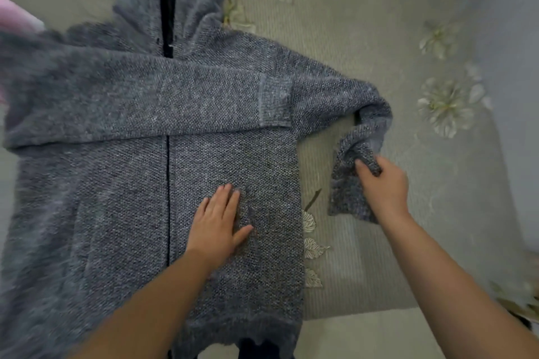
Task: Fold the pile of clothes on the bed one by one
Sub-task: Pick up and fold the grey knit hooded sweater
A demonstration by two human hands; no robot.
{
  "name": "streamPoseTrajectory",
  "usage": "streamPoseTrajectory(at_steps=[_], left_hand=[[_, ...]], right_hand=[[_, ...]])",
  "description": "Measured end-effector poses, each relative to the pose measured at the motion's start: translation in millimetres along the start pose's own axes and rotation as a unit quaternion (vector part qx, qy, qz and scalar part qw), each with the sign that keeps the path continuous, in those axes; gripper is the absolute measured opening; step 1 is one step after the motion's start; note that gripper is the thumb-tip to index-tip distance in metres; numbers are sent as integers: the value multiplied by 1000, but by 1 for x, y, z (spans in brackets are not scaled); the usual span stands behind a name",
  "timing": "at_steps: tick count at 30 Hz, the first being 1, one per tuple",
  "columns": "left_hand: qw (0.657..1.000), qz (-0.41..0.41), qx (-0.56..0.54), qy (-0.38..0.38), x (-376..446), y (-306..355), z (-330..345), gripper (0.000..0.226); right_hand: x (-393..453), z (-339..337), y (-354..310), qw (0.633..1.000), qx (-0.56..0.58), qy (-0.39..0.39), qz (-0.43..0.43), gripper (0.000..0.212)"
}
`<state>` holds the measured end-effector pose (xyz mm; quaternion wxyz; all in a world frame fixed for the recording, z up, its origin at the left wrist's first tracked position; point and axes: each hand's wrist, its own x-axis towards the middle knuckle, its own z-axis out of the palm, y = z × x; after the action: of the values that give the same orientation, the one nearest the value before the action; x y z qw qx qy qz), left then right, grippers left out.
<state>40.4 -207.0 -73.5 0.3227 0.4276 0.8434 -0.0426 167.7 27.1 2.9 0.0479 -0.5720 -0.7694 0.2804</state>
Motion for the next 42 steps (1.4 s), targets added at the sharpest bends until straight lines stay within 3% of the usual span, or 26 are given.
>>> streamPoseTrajectory(at_steps=[5,9,12,14,16,20,26,31,34,38,42], left_hand=[[991,-78,-34,108,-3,-68,-50,65],[980,-100,-46,164,-21,-160,-93,58],[960,-140,-101,222,-52,-236,-110,51],[949,-173,-113,240,-73,-281,-112,45],[940,-186,-124,257,-88,-319,-106,40],[941,-210,-162,211,-96,-358,-93,49],[941,-84,-202,260,-59,-336,-93,46],[891,-156,-329,270,-1,-321,-104,61],[902,-174,-293,266,19,-317,-106,62],[912,-49,-227,340,26,-317,-118,48],[895,10,-154,418,25,-324,-143,37]], right_hand=[[-15,3,-118,994,-9,55,-88,22],[-39,45,-235,981,-45,32,-185,22],[-67,102,-324,959,-78,-53,-268,8],[-91,149,-372,924,-89,-186,-321,44],[-115,192,-397,890,-107,-283,-341,55],[-131,235,-375,888,-128,-345,-276,45],[-92,213,-298,931,-225,-210,-195,39],[-54,182,-246,882,-425,-151,-134,60],[-35,175,-229,866,-469,-139,-105,60],[-8,168,-212,845,-489,-137,-167,49],[-1,148,-196,880,-329,-50,-340,28]])
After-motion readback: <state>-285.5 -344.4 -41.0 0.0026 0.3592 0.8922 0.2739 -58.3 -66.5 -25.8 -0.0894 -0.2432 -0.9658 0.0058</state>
